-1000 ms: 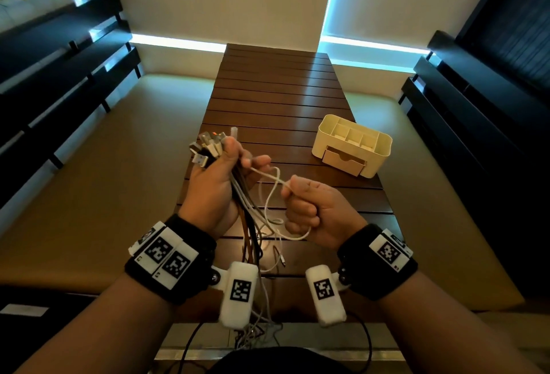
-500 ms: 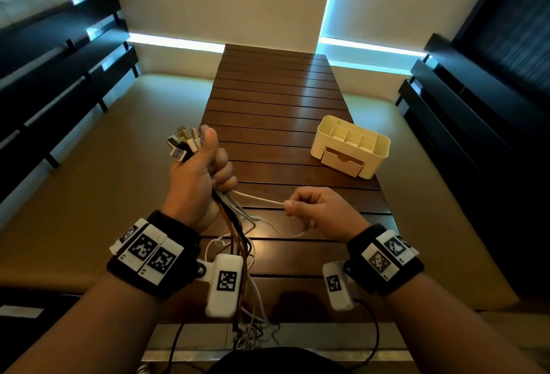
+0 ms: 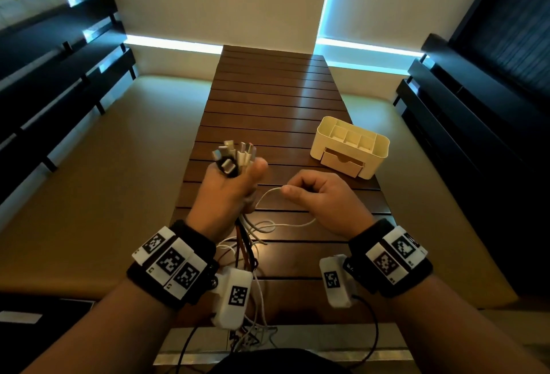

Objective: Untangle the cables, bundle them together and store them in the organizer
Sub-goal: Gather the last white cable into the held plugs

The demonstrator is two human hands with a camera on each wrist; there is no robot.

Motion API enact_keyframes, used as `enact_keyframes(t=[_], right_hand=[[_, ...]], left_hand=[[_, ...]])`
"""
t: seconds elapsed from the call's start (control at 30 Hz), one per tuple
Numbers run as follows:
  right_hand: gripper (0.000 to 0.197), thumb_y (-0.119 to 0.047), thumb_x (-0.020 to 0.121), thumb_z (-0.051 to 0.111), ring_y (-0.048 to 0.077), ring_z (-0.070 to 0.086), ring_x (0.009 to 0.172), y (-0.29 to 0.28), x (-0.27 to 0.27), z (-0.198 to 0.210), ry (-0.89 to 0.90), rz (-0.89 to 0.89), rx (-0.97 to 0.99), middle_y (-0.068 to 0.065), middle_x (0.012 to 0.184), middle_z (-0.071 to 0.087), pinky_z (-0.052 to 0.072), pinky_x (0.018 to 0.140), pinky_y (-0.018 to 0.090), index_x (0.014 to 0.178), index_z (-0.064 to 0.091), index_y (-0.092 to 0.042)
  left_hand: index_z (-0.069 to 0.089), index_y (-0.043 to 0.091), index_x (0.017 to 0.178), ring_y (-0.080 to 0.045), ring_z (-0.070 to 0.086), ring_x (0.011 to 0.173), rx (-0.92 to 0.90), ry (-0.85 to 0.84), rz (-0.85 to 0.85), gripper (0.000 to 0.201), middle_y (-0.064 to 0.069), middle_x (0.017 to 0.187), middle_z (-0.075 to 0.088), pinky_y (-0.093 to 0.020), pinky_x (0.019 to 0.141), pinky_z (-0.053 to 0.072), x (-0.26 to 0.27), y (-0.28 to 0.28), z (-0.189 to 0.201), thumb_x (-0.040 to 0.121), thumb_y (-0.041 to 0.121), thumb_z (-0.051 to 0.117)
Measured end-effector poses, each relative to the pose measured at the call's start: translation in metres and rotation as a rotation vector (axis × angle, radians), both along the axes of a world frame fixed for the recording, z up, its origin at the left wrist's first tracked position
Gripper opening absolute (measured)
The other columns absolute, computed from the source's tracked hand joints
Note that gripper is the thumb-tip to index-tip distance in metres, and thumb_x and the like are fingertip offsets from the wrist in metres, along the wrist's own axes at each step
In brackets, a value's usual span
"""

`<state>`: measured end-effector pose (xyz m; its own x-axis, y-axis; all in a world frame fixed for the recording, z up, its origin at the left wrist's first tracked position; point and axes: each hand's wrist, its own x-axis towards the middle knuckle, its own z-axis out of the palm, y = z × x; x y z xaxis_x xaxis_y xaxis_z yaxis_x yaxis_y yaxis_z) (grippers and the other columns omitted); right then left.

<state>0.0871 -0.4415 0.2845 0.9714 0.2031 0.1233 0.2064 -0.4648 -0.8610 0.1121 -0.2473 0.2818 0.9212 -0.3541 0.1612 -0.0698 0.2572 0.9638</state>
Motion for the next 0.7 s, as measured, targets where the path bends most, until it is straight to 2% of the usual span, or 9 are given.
enact_keyframes(t=[0.07,0.17,0.27,0.37,0.43,0.53,0.7], right_hand=[[0.01,-0.024,0.095,0.063,-0.001,0.054,0.063,0.002,-0.001,0.004,-0.003,0.023,0.031,-0.019,0.067,0.06,0.044,0.062,0.014,0.087,0.067,-0.022],[0.009,-0.017,0.097,0.061,0.0,0.052,0.056,0.002,-0.003,0.009,0.003,0.049,0.068,-0.02,0.061,0.058,0.039,0.057,0.012,0.09,0.067,-0.018],[0.011,-0.015,0.097,0.059,0.001,0.049,0.051,-0.001,-0.006,0.011,0.021,0.045,0.085,-0.016,0.057,0.056,0.041,0.057,0.018,0.089,0.067,-0.015],[0.012,-0.012,0.096,0.059,0.004,0.047,0.051,-0.005,-0.007,0.011,0.044,0.023,0.151,-0.01,0.059,0.055,0.043,0.056,0.02,0.09,0.07,-0.015],[0.012,-0.014,0.095,0.061,0.003,0.049,0.053,-0.007,-0.006,0.011,0.027,0.021,0.116,-0.011,0.061,0.057,0.044,0.057,0.019,0.09,0.07,-0.019],[0.01,-0.018,0.094,0.064,0.002,0.051,0.055,-0.009,-0.005,0.008,0.01,0.014,0.028,-0.015,0.062,0.059,0.045,0.061,0.019,0.086,0.069,-0.023],[0.016,-0.02,0.097,0.06,0.012,0.052,0.058,-0.021,-0.005,-0.01,0.099,-0.049,0.113,0.001,0.065,0.058,0.048,0.061,0.023,0.089,0.071,-0.011]], left_hand=[[0.053,0.005,0.085,-0.015,0.031,0.047,0.109,-0.082,-0.045,0.034,-0.003,0.06,0.038,-0.025,0.042,0.031,-0.002,-0.003,0.001,0.083,0.031,0.074],[0.063,0.006,0.101,-0.014,0.04,0.048,0.229,-0.078,-0.083,0.032,-0.003,0.062,0.048,-0.025,0.044,0.038,-0.003,-0.005,0.004,0.079,0.027,0.075],[0.068,0.007,0.095,-0.011,0.041,0.045,0.394,-0.154,-0.13,0.017,0.005,0.053,0.048,-0.023,0.045,0.037,-0.001,-0.002,0.01,0.09,0.024,0.067],[0.06,-0.001,0.081,-0.014,0.039,0.046,0.486,-0.167,-0.137,0.023,0.0,0.054,0.045,-0.025,0.045,0.036,0.006,0.003,0.009,0.094,0.018,0.065],[0.058,0.006,0.074,-0.017,0.04,0.047,0.513,-0.18,-0.114,0.024,-0.001,0.054,0.045,-0.027,0.046,0.037,0.008,0.005,0.008,0.094,0.018,0.066],[0.056,0.012,0.07,-0.016,0.038,0.044,0.478,-0.15,-0.041,0.027,-0.001,0.052,0.043,-0.028,0.046,0.037,0.01,0.011,0.005,0.094,0.019,0.066],[0.054,0.02,0.065,-0.015,0.024,0.04,0.145,0.091,-0.08,0.03,0.0,0.051,0.031,-0.025,0.043,0.027,0.01,0.019,-0.002,0.092,0.009,0.063]])
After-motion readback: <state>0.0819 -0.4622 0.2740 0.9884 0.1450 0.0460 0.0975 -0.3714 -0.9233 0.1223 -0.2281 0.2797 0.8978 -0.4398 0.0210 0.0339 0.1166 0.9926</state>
